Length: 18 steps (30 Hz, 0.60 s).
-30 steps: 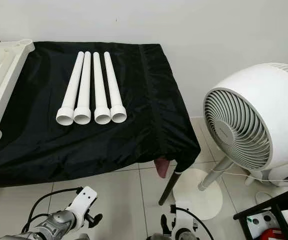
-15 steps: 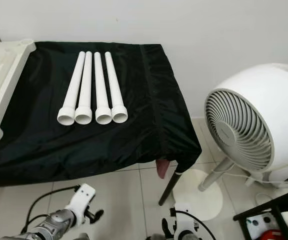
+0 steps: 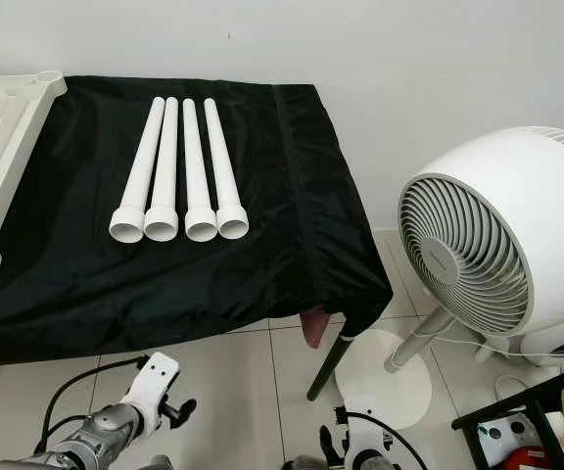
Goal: Building children table
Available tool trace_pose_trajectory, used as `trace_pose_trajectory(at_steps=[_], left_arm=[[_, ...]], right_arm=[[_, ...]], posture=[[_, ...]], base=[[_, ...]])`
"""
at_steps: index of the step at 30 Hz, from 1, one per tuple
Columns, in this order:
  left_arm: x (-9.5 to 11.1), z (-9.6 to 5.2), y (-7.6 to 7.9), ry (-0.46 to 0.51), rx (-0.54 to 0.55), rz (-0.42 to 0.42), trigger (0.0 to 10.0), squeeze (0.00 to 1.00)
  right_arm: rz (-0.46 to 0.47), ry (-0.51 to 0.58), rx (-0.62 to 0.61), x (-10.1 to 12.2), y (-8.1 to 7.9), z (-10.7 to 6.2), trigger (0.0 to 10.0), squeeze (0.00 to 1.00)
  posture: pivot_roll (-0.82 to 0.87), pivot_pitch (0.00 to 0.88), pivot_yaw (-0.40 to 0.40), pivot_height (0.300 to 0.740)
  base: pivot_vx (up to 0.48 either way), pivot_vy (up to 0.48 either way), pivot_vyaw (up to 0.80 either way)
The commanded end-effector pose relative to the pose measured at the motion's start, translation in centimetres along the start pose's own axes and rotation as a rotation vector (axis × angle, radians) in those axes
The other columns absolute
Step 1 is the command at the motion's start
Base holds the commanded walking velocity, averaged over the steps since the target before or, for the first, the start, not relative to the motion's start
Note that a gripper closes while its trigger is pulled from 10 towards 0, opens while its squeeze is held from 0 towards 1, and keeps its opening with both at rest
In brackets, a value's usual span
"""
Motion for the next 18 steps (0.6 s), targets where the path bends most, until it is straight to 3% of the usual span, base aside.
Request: trace_pose_trajectory(at_steps=[1,18], left_arm=[[0.0,-0.1,-0.5,0.007,0.038,0.013,10.0,0.00],[0.0,-0.1,-0.5,0.003,0.064,0.055,10.0,0.00]], right_arm=[[0.009,0.012,0.000,0.1,0.2,-0.1,10.0,0.00],[-0.022,0.006,0.026,0.1,-1.0,0.1,10.0,0.00]], posture=[[0.03,0.000,-0.015,0.740],[0.05,0.000,-0.039,0.740]], base=[[0.000,0.000,0.00],[0.000,0.000,0.00]])
Point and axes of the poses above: a point about 5 cm out from each wrist's last joint towards the gripper, its own z axis pointing out of the wrist towards the gripper, its own x axis along the axis of the wrist's last joint, y = z × x, the point moved 5 cm from there along z, pointing out of the wrist towards the gripper, and after that the axes turned 4 degrees about z, right-handed, at the moved point
